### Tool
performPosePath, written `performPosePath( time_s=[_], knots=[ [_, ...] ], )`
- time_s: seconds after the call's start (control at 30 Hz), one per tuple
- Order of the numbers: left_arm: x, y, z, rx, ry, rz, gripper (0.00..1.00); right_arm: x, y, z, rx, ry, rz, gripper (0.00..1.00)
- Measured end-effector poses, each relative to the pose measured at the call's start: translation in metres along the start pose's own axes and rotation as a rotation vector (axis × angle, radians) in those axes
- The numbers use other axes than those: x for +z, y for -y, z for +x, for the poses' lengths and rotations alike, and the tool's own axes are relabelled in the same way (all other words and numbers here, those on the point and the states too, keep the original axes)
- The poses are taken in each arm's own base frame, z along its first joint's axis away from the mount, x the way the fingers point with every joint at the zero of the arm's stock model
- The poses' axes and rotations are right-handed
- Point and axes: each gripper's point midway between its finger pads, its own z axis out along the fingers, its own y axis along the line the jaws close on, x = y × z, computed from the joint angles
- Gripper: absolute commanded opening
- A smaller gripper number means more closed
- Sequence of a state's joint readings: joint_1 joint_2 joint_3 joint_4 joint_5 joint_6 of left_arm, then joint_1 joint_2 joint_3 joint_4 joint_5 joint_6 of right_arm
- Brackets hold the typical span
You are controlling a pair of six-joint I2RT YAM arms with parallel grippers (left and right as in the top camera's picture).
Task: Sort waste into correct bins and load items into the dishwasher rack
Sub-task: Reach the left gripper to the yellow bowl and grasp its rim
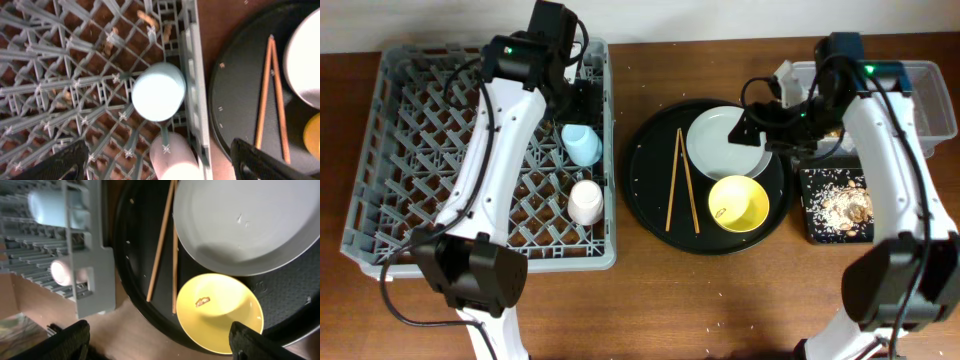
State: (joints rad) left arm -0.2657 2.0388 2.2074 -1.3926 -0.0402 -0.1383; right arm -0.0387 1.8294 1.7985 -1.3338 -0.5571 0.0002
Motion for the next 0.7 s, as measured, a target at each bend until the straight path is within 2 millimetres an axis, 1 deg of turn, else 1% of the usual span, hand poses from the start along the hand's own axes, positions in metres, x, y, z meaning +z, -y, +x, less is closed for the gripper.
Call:
performPosePath(
  time_s=[0.03,0.07,0.13,0.2,0.27,0.3,0.33,0.37,0.4,0.47,0.5,0.57,0.6,0.63,0.67,0.7],
  knots=[
    [-0.008,0.003,0.002,0.004,-0.005,0.009,0.89,-0.015,-0.007,0.001,-0.013,0.021,0.013,0.9],
    [-0.012,0.006,0.001,0.009,0.0,0.017,0.89,-0.026,-0.011,0.003,-0.018,0.037,0.03,0.9],
    [-0.019,0.02,0.002,0.03,0.005,0.047,0.89,-0.063,-0.023,0.011,-0.05,0.108,0.09,0.9],
    [-0.021,0.041,0.005,0.062,0.002,0.093,0.89,-0.09,-0.024,0.026,-0.043,0.16,0.174,0.9],
    [-0.023,0.07,0.012,0.116,-0.004,0.137,0.89,-0.113,-0.017,0.043,0.004,0.192,0.279,0.91],
    [-0.024,0.081,0.015,0.141,-0.006,0.15,0.89,-0.119,-0.013,0.05,0.027,0.194,0.315,0.99],
    [-0.026,0.097,0.02,0.171,-0.007,0.168,0.89,-0.121,-0.009,0.054,0.044,0.191,0.342,0.98],
    [-0.029,0.117,0.026,0.212,-0.005,0.192,0.89,-0.122,-0.005,0.056,0.063,0.185,0.366,0.98],
    [-0.03,0.125,0.027,0.217,-0.001,0.2,0.82,-0.122,-0.003,0.056,0.07,0.18,0.375,0.99],
    [-0.032,0.137,0.029,0.201,0.005,0.213,0.79,-0.121,0.0,0.056,0.076,0.176,0.39,0.99],
    [-0.033,0.144,0.032,0.181,-0.001,0.221,0.75,-0.121,0.003,0.054,0.083,0.179,0.4,0.96],
    [-0.032,0.152,0.034,0.14,-0.006,0.228,0.7,-0.125,0.008,0.051,0.12,0.202,0.403,0.96],
    [-0.029,0.163,0.035,0.119,-0.005,0.238,0.68,-0.13,0.018,0.05,0.154,0.216,0.415,0.97],
    [-0.02,0.178,0.04,0.117,-0.017,0.246,0.66,-0.138,0.03,0.05,0.208,0.234,0.427,0.96],
    [-0.008,0.193,0.047,0.128,-0.04,0.249,0.64,-0.144,0.04,0.051,0.247,0.249,0.441,0.97],
    [0.003,0.203,0.054,0.136,-0.063,0.249,0.61,-0.15,0.05,0.053,0.281,0.255,0.454,0.96]
  ],
)
